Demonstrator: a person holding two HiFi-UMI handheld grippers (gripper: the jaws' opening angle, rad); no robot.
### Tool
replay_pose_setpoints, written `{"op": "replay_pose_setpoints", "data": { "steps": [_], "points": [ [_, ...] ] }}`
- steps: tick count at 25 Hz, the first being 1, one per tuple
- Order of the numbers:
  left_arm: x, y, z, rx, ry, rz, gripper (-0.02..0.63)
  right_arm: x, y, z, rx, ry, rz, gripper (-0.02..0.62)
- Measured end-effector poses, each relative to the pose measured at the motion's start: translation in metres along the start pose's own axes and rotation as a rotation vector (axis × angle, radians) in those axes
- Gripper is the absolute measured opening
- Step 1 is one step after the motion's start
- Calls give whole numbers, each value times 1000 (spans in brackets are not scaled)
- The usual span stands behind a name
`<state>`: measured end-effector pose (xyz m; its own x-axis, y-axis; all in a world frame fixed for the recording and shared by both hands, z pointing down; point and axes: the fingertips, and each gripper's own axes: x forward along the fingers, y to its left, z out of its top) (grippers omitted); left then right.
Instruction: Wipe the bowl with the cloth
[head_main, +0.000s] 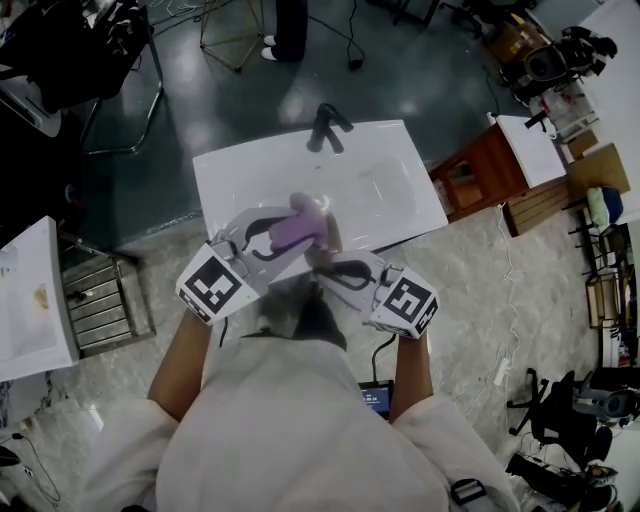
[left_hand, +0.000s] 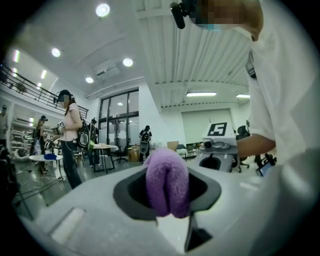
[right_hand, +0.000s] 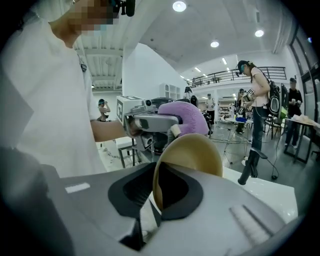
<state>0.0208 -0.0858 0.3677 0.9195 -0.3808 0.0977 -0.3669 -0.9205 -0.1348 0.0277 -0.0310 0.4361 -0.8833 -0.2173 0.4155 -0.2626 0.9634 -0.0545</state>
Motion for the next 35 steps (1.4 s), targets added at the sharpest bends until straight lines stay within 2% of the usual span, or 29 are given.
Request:
{"op": "replay_pose_setpoints", "data": {
  "steps": [5,9,13,16,21,23,29,35],
  "points": [
    [0,17,1,-36,-9,78,115,-7,20,11,-5,-61,115,25],
    [-1,24,-10,-55,-7,118,115,-17,35,23,12,-178,206,26],
    [0,22,-10,-108,-31,111,115,-36,38,38,83,-332,257,26],
    [0,20,-11,-110,-27,104,115,-50,36,47,130,-451,275,22],
    [7,1,-20,-118,-5,25,115,-73,29,69,193,-664,317,18],
    [10,-5,-19,-133,-16,6,115,-79,23,75,206,-710,306,18],
    [11,-15,-21,-180,-29,-16,115,-80,8,81,232,-756,225,18],
    [13,-24,-23,-233,-51,-49,115,-79,-24,85,344,-838,54,18]
  ]
}}
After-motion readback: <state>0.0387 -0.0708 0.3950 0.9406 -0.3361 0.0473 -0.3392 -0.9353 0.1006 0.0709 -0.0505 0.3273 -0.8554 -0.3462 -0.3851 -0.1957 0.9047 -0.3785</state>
